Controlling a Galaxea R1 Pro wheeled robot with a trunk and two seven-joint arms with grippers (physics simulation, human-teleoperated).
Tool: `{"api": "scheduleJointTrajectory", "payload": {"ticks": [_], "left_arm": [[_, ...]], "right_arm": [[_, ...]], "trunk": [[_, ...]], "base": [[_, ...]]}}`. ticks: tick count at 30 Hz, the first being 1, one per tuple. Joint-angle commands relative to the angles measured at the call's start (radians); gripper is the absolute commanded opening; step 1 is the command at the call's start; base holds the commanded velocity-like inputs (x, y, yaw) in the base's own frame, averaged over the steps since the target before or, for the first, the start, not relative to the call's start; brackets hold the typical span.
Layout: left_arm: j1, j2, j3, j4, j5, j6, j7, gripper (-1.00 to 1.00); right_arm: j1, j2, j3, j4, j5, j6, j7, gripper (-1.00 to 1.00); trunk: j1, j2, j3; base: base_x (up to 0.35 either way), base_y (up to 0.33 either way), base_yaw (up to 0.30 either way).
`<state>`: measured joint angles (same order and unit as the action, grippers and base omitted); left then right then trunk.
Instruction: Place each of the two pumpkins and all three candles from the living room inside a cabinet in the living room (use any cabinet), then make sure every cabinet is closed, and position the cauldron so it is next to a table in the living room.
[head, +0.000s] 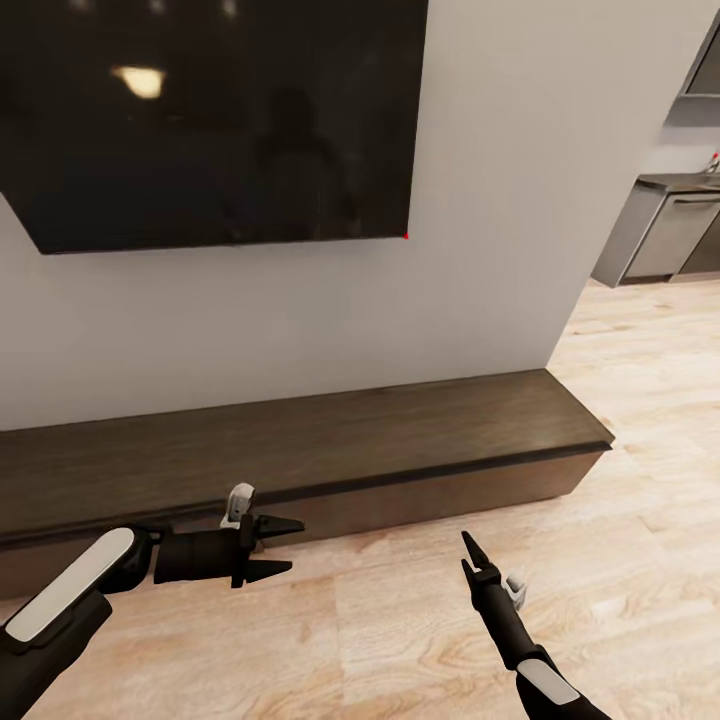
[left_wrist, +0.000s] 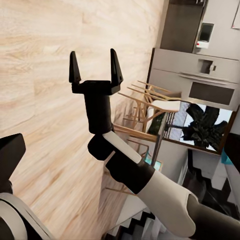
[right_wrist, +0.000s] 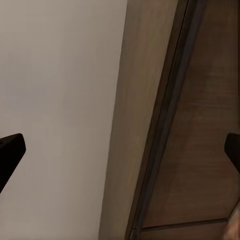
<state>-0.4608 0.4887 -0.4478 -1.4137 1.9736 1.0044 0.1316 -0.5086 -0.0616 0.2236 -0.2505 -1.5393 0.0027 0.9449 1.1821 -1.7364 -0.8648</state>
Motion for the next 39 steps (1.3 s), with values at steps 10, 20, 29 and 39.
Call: {"api": "scheduleJointTrajectory", "payload": {"ticks": [10,20,29,39], "left_arm": [[-0.001,0.000,-0.001,-0.001,0.013,0.000,0.010,1.00],[-0.001,-0.001,-0.002,-0.001,0.014,0.000,0.010,1.00],[-0.001,-0.002,-0.002,-0.001,0.014,0.000,0.010,1.00],[-0.001,-0.002,-0.002,-0.001,0.014,0.000,0.010,1.00]], "right_arm": [[-0.001,-0.001,0.007,0.000,-0.010,0.001,0.012,1.00],[-0.001,-0.001,0.006,-0.006,-0.023,0.007,0.021,1.00],[-0.001,-0.001,0.007,-0.003,-0.033,0.009,0.041,1.00],[-0.001,-0.001,0.007,-0.003,-0.033,0.010,0.054,1.00]], "trunk": [[0.038,-0.071,-0.032],[0.077,-0.141,-0.064],[0.111,-0.204,-0.092],[0.150,-0.274,-0.123]], "base": [[0.000,0.000,0.000],[0.000,0.000,0.000],[0.000,0.000,0.000],[0.000,0.000,0.000]]}}
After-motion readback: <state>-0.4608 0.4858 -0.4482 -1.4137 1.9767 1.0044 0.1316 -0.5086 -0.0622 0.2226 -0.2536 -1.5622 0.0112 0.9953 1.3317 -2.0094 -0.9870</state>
